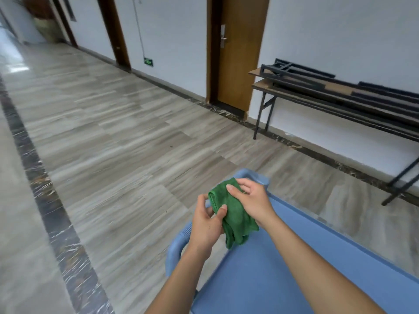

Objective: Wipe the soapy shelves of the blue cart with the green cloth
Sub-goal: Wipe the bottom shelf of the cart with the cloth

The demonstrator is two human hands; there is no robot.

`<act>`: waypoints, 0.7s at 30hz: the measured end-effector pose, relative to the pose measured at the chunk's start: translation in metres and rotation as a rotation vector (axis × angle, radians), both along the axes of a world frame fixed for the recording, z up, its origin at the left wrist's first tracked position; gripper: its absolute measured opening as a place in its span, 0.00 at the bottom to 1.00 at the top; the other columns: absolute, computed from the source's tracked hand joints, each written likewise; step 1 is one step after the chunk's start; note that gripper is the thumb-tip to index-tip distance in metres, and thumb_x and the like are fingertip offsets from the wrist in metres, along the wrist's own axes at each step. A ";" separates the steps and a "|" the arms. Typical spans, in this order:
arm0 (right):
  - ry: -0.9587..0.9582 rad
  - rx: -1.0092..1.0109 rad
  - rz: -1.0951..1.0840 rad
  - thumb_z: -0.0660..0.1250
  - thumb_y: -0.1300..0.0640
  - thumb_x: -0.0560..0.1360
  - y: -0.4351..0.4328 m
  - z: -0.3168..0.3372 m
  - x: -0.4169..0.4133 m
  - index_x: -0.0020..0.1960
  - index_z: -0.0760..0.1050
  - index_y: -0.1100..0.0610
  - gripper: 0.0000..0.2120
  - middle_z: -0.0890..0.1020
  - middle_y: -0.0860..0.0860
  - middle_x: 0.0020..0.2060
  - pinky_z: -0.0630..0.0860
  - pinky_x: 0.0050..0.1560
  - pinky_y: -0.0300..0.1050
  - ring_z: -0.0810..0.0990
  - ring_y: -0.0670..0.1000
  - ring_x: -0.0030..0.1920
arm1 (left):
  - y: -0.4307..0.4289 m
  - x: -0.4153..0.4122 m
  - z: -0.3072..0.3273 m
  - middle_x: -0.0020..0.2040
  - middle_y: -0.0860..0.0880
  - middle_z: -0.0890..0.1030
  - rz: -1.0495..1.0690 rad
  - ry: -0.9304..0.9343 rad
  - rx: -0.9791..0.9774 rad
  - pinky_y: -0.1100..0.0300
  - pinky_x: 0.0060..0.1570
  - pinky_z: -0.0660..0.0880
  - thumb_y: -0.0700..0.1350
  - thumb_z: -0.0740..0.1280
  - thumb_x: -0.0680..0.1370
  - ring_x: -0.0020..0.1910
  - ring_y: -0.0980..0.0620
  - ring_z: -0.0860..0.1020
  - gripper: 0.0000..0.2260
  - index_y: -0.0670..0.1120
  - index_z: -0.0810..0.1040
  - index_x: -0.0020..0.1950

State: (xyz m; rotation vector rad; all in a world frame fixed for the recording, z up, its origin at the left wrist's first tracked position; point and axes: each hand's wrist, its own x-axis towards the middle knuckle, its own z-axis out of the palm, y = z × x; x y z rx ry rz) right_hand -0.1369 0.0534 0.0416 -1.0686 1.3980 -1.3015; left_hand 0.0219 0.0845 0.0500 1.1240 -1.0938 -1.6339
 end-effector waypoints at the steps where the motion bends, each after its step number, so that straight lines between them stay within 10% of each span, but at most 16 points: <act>1: 0.023 0.018 0.028 0.75 0.52 0.73 -0.019 -0.009 0.002 0.55 0.82 0.55 0.12 0.87 0.52 0.49 0.82 0.55 0.57 0.86 0.53 0.51 | -0.011 0.000 -0.008 0.50 0.41 0.86 0.053 -0.007 0.031 0.36 0.46 0.82 0.38 0.66 0.82 0.48 0.38 0.86 0.09 0.48 0.71 0.60; 10: 0.716 0.023 0.302 0.70 0.38 0.72 -0.124 -0.058 0.047 0.61 0.80 0.47 0.21 0.84 0.47 0.53 0.77 0.56 0.46 0.80 0.47 0.55 | -0.077 0.033 -0.053 0.47 0.53 0.84 0.318 -0.578 0.096 0.69 0.34 0.71 0.43 0.71 0.78 0.40 0.60 0.81 0.25 0.49 0.66 0.72; 15: 1.007 0.033 0.380 0.67 0.43 0.76 -0.138 -0.068 0.047 0.64 0.76 0.50 0.19 0.82 0.51 0.59 0.77 0.59 0.51 0.79 0.55 0.59 | -0.077 0.031 -0.064 0.69 0.47 0.77 0.157 -0.839 0.013 0.50 0.67 0.72 0.53 0.65 0.81 0.68 0.48 0.74 0.23 0.47 0.70 0.74; 21: 1.021 0.030 0.332 0.62 0.44 0.80 -0.113 -0.062 0.035 0.62 0.78 0.55 0.18 0.82 0.53 0.59 0.74 0.61 0.51 0.77 0.56 0.61 | -0.075 0.026 -0.061 0.38 0.55 0.82 -0.009 -0.978 -0.110 0.53 0.40 0.78 0.66 0.59 0.79 0.37 0.58 0.79 0.17 0.53 0.76 0.48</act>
